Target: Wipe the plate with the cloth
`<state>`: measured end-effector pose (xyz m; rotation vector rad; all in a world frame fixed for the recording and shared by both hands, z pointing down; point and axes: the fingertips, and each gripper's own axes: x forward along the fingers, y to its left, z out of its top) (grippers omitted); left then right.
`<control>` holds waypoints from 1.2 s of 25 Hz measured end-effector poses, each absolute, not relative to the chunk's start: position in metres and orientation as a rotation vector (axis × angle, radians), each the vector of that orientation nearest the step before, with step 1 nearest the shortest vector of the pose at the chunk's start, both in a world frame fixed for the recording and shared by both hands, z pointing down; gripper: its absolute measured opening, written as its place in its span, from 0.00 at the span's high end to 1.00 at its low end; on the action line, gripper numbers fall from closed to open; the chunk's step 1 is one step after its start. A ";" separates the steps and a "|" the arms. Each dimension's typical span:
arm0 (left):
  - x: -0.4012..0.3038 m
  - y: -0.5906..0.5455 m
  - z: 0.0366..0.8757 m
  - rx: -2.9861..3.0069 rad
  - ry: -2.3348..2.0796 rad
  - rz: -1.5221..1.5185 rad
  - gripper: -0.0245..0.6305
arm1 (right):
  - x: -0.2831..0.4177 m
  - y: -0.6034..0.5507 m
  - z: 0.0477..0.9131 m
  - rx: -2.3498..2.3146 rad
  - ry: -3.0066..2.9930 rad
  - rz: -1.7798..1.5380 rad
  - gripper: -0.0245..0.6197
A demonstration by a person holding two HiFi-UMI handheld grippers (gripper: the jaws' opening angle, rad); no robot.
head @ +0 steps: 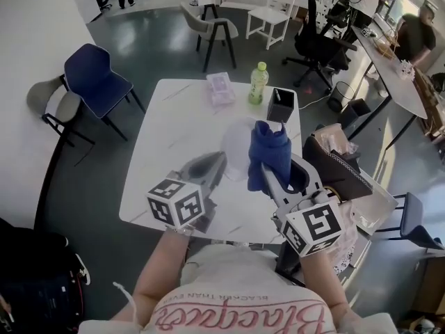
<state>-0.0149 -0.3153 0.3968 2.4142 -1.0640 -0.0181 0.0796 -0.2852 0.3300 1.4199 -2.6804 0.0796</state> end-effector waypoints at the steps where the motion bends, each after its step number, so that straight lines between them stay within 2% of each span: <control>1: -0.015 -0.314 0.395 2.422 -1.068 -0.017 0.95 | 0.073 -0.286 0.325 1.400 -2.697 0.055 0.77; 9: -0.014 -0.303 0.378 2.473 -1.097 -0.028 0.95 | 0.016 -0.297 0.322 1.262 -2.674 -0.105 0.77; 13: -0.015 -0.303 0.373 2.493 -1.123 -0.013 0.95 | 0.010 -0.308 0.321 1.278 -2.651 -0.141 0.77; 30: -0.016 -0.291 0.352 2.521 -1.137 -0.086 0.95 | 0.117 -0.333 0.325 1.701 -2.436 -0.044 0.77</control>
